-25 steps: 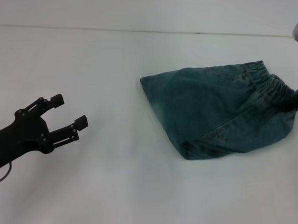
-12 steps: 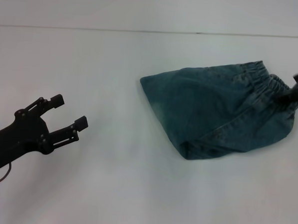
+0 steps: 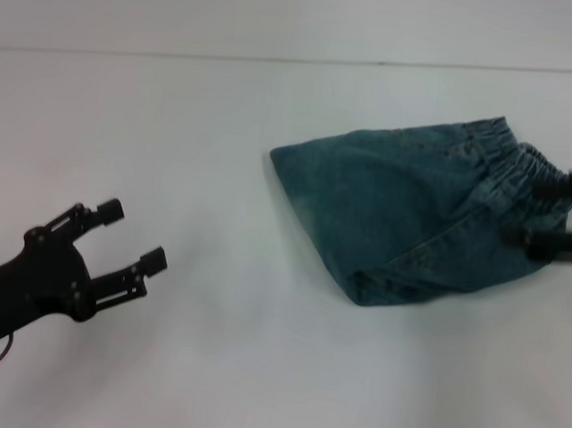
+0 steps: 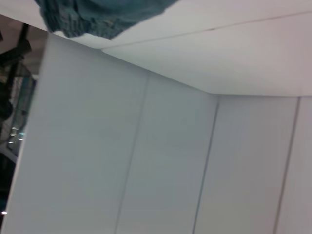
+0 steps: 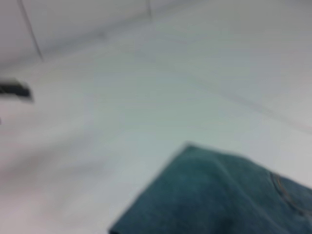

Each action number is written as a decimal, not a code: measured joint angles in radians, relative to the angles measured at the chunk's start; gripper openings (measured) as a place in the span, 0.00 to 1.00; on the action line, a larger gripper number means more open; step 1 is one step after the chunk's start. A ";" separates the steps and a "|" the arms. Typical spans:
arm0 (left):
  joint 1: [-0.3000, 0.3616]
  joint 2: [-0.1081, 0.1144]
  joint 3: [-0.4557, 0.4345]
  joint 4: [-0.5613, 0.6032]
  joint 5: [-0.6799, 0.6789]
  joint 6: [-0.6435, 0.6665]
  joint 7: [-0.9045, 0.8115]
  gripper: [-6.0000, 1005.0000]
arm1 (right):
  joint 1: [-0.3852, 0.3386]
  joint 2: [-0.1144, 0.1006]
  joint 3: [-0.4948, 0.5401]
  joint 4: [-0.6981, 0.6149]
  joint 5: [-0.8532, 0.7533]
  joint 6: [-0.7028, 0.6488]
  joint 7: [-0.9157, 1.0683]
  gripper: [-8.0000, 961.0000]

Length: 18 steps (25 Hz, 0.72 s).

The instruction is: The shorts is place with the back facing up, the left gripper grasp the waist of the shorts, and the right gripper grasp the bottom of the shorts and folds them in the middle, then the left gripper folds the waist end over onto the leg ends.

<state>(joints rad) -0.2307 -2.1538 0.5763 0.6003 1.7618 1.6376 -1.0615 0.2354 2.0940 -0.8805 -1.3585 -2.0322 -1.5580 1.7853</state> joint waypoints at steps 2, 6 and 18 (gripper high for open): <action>0.002 0.001 -0.004 0.001 0.020 0.011 0.001 0.93 | -0.061 -0.001 0.012 0.060 0.099 -0.011 -0.115 0.87; 0.006 0.003 -0.035 0.003 0.062 0.030 0.019 0.93 | -0.135 0.001 0.056 0.221 0.223 -0.063 -0.369 0.87; 0.006 0.014 -0.082 -0.005 0.141 0.041 0.078 0.93 | -0.087 -0.009 0.207 0.656 0.195 -0.131 -0.863 0.94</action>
<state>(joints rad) -0.2247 -2.1398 0.4943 0.5951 1.9028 1.6788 -0.9838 0.1485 2.0850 -0.6734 -0.7021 -1.8375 -1.6894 0.9227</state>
